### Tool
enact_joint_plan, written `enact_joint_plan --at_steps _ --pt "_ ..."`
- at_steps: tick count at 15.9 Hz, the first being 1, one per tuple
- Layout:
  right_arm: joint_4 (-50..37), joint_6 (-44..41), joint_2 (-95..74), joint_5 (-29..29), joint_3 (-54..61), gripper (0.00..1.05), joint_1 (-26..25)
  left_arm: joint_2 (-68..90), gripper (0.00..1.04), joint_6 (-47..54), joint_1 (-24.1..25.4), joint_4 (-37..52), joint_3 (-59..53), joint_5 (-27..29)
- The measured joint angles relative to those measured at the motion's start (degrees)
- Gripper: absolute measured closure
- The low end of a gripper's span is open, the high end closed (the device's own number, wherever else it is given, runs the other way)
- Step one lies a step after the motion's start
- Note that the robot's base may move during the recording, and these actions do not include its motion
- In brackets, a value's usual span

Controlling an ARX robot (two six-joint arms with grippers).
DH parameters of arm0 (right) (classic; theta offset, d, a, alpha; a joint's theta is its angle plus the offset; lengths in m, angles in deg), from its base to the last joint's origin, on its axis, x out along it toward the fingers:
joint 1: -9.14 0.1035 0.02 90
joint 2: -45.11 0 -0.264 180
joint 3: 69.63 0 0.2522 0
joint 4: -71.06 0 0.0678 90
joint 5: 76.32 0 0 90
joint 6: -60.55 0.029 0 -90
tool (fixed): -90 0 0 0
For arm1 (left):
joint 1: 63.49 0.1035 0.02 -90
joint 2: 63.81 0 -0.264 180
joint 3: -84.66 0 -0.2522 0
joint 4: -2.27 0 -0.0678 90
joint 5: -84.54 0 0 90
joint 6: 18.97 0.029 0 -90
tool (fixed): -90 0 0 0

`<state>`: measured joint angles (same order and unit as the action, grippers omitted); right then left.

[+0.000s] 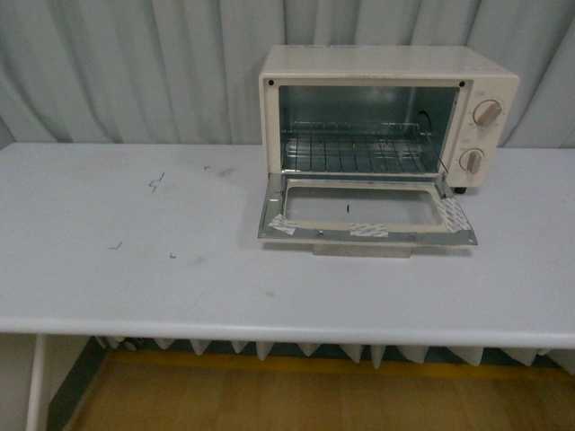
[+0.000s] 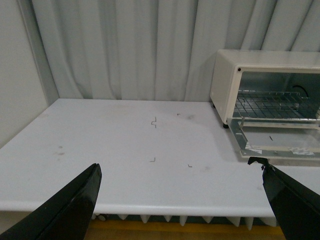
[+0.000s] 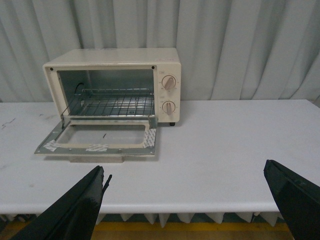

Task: Open oven

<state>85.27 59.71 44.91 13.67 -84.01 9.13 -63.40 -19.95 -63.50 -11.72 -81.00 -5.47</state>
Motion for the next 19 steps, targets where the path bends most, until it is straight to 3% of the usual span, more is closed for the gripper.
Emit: enact_joint_plan --at_steps 19 --pt "-0.3 0.0 0.1 0.0 0.0 0.06 0.0 0.0 0.07 0.0 0.0 0.2 0.0 0.0"
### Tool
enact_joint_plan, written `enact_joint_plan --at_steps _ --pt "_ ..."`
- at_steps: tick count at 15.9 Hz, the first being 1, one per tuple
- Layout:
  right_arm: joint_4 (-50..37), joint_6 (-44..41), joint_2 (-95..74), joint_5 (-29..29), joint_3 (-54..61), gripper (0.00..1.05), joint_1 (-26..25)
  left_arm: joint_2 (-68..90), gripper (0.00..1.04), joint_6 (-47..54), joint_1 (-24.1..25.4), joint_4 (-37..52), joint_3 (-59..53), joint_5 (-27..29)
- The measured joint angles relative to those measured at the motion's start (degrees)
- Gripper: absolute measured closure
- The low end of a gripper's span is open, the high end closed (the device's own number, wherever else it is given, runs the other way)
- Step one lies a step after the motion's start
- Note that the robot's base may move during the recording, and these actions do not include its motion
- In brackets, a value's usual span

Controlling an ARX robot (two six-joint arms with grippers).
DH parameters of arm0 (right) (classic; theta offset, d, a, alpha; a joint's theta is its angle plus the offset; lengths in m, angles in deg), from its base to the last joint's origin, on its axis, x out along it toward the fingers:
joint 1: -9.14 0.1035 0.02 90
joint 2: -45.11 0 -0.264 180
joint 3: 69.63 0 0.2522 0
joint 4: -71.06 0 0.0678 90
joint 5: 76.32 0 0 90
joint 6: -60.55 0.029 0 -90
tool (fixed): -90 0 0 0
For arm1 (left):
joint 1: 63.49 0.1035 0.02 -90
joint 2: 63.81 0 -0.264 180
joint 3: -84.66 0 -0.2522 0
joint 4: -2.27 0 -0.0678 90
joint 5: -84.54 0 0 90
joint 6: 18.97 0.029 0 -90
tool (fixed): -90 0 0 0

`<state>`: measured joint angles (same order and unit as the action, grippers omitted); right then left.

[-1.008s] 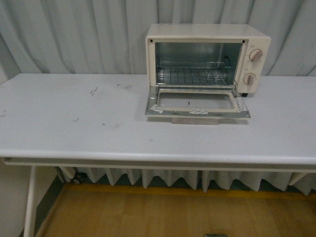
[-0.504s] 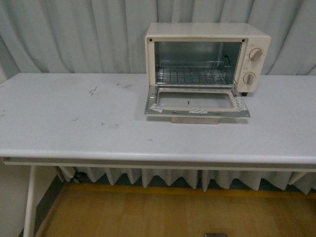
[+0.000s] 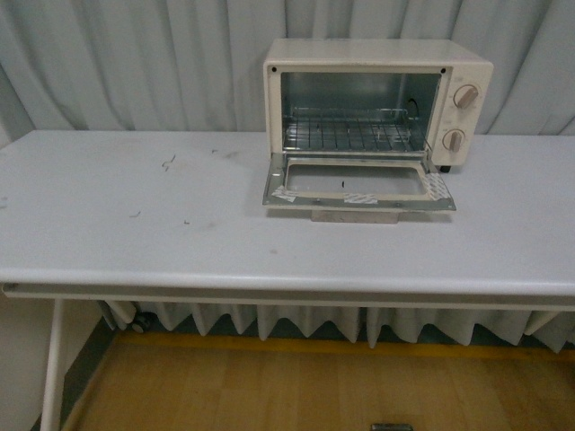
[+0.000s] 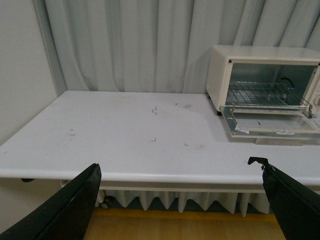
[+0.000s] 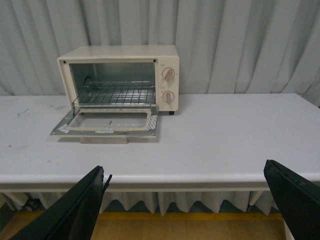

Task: Open oven

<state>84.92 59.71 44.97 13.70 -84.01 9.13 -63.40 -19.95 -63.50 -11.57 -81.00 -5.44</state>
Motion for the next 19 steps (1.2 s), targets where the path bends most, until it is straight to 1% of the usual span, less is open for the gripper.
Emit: enact_joint_plan --at_steps 19 --pt "0.0 0.0 0.0 0.0 0.0 0.06 0.0 0.0 0.07 0.0 0.0 -0.1 0.0 0.0"
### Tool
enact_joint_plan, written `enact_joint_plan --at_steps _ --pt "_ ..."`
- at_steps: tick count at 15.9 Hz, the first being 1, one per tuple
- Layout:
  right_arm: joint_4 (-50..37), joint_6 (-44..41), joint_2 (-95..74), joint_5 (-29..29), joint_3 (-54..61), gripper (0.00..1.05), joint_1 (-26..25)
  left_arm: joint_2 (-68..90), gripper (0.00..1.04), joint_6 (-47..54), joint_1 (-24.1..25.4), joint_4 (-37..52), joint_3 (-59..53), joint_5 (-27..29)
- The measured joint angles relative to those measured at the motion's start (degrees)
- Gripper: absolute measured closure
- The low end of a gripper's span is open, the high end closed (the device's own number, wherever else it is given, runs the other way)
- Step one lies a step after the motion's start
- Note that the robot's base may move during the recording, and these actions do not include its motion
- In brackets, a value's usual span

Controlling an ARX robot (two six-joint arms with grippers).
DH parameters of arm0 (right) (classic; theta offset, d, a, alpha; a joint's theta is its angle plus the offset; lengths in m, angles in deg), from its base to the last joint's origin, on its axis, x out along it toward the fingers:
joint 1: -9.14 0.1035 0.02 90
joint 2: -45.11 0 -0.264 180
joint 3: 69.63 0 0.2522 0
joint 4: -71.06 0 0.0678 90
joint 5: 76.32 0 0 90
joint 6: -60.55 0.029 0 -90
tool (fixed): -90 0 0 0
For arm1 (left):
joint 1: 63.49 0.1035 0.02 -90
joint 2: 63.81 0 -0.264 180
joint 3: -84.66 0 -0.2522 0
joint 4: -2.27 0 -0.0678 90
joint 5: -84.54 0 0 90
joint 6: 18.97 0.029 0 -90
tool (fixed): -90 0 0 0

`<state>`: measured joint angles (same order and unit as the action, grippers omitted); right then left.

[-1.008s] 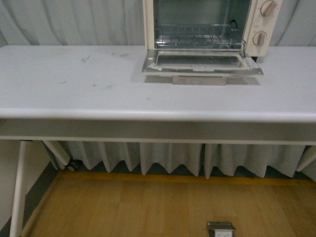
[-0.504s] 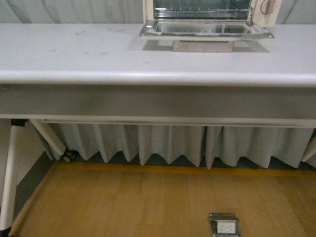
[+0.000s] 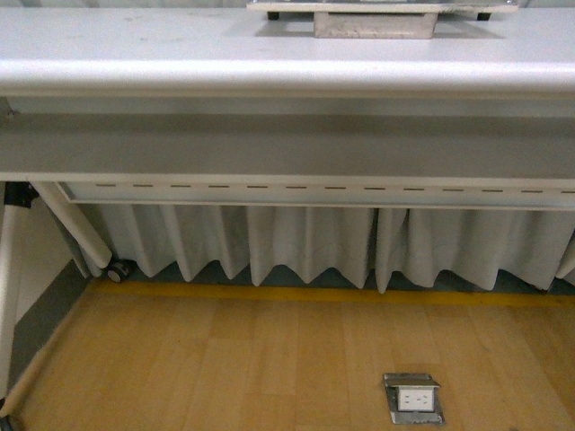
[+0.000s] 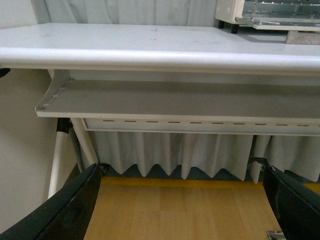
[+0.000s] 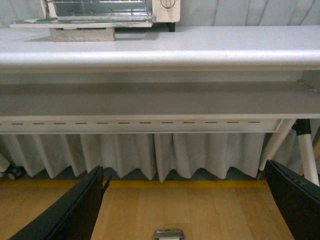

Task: Open oven

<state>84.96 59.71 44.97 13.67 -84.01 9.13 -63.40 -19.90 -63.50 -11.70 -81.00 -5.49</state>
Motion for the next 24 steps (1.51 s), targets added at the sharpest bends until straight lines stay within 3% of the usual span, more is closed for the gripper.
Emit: enact_joint_plan --at_steps 24 --pt "0.1 0.0 0.0 0.0 0.0 0.06 0.0 0.0 0.07 0.0 0.0 -0.1 0.0 0.0"
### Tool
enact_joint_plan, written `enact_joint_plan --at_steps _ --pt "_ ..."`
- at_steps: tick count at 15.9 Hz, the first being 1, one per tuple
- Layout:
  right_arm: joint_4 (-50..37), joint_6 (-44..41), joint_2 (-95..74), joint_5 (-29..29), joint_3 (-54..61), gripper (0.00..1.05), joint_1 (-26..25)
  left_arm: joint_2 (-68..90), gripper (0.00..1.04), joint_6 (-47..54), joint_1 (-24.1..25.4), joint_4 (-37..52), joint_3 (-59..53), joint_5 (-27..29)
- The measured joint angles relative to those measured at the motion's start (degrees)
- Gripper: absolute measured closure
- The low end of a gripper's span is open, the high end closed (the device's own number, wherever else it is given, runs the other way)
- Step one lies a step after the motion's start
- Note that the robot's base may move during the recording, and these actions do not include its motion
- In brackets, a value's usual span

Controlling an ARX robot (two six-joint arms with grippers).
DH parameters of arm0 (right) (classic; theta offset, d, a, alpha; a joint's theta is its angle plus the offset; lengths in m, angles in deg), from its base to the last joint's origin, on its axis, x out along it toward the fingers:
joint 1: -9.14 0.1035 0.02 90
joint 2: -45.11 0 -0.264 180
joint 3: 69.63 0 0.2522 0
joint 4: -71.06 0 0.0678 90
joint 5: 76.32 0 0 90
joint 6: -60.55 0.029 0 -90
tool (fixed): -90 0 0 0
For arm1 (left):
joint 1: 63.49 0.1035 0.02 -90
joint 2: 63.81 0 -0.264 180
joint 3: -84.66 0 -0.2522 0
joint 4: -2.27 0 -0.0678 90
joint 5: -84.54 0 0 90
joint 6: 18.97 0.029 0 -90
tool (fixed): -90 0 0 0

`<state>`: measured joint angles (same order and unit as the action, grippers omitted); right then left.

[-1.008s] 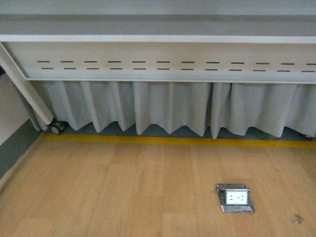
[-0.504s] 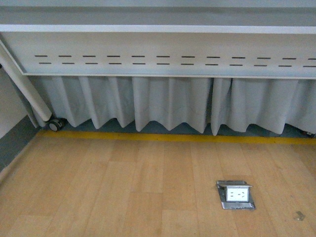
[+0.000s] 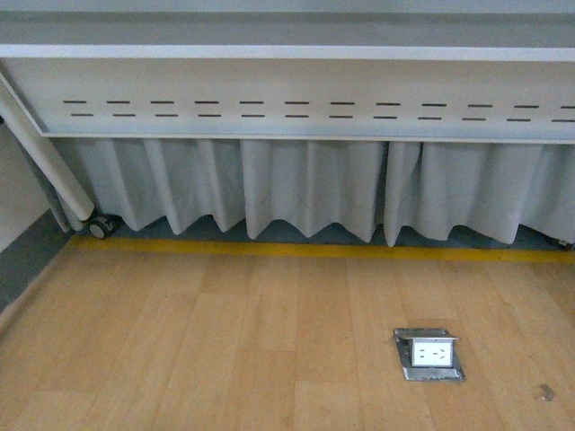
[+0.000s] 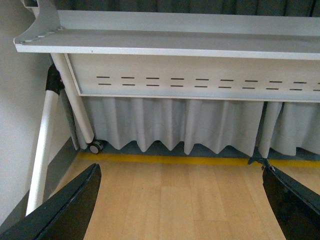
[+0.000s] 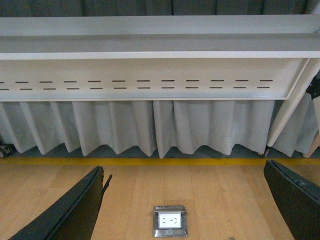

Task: Open oven

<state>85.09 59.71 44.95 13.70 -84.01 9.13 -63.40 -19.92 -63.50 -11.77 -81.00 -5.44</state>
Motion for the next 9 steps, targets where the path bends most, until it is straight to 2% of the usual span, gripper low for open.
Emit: enact_joint_plan --at_steps 9 --pt "0.0 0.0 0.0 0.0 0.0 0.06 0.0 0.0 0.07 0.0 0.0 0.0 0.0 0.0"
